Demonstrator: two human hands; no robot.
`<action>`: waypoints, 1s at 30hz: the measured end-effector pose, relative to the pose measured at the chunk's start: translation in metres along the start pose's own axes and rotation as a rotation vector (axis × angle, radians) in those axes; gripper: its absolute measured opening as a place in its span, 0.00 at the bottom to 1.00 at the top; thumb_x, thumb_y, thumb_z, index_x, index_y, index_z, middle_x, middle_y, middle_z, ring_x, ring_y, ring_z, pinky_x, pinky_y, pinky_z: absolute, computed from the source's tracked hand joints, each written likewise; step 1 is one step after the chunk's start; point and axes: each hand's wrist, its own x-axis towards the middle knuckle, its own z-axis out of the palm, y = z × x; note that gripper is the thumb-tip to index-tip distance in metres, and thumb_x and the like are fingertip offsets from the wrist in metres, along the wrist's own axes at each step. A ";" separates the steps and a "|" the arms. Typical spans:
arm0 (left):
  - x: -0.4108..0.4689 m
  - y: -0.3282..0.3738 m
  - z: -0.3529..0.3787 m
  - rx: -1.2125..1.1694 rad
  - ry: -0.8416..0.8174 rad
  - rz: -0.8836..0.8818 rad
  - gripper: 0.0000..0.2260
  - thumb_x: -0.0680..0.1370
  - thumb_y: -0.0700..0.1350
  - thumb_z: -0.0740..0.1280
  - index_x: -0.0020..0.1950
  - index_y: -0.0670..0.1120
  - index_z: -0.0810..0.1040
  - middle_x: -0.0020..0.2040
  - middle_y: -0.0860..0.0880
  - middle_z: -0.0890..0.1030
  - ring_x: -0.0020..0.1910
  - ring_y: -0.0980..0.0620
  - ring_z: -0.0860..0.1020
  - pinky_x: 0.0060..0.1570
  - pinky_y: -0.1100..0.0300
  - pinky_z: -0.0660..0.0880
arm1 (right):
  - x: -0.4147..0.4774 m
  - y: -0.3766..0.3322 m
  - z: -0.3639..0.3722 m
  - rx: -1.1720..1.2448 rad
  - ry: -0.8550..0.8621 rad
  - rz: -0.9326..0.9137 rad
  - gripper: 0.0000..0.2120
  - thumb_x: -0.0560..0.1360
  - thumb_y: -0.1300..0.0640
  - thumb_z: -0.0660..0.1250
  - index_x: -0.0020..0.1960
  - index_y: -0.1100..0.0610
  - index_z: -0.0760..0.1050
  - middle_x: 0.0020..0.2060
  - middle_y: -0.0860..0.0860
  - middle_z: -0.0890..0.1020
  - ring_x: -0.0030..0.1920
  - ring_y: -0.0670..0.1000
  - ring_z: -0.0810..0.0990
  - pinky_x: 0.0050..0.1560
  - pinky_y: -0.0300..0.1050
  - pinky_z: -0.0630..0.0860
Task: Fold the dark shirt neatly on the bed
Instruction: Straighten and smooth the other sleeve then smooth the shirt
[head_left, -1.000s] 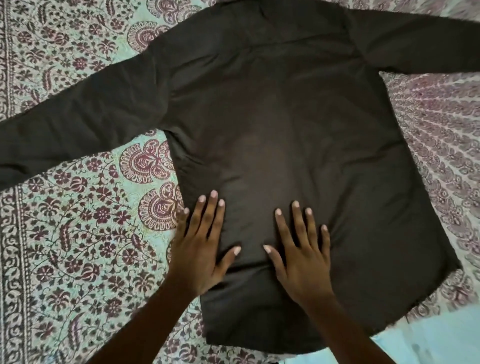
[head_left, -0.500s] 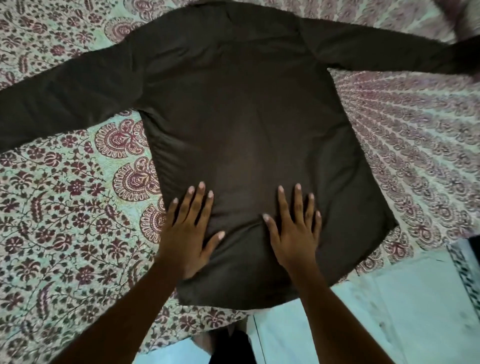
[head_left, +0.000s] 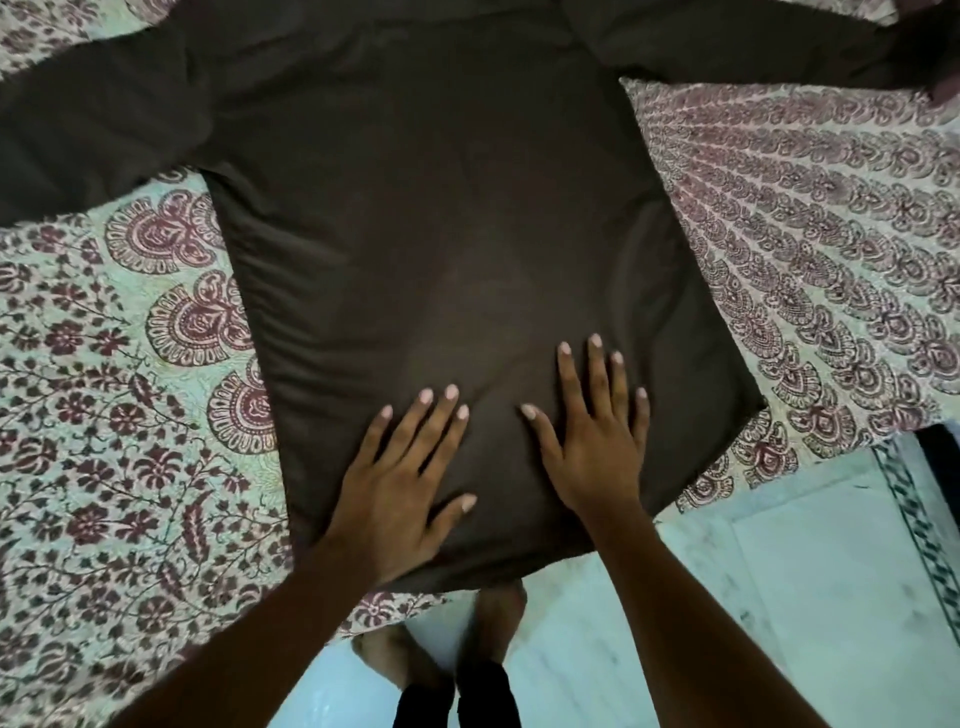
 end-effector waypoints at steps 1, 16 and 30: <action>-0.010 0.008 0.003 -0.003 -0.007 0.021 0.38 0.81 0.66 0.57 0.85 0.49 0.51 0.86 0.49 0.48 0.85 0.47 0.49 0.80 0.40 0.56 | -0.014 0.010 -0.001 0.002 0.006 0.040 0.35 0.81 0.29 0.48 0.84 0.41 0.46 0.84 0.46 0.47 0.84 0.52 0.46 0.81 0.63 0.50; 0.043 -0.034 -0.015 -0.052 0.147 -0.397 0.32 0.81 0.64 0.54 0.84 0.56 0.56 0.86 0.48 0.50 0.84 0.42 0.51 0.79 0.39 0.54 | 0.095 0.013 -0.017 0.080 -0.051 -0.195 0.31 0.81 0.29 0.50 0.82 0.35 0.50 0.84 0.46 0.45 0.84 0.55 0.42 0.80 0.64 0.49; -0.070 0.016 0.011 -0.028 0.070 -0.380 0.37 0.78 0.66 0.58 0.84 0.52 0.58 0.86 0.46 0.53 0.84 0.38 0.52 0.79 0.35 0.53 | 0.003 0.073 -0.017 0.049 0.020 0.048 0.33 0.83 0.33 0.51 0.84 0.41 0.47 0.85 0.51 0.46 0.84 0.59 0.45 0.78 0.68 0.48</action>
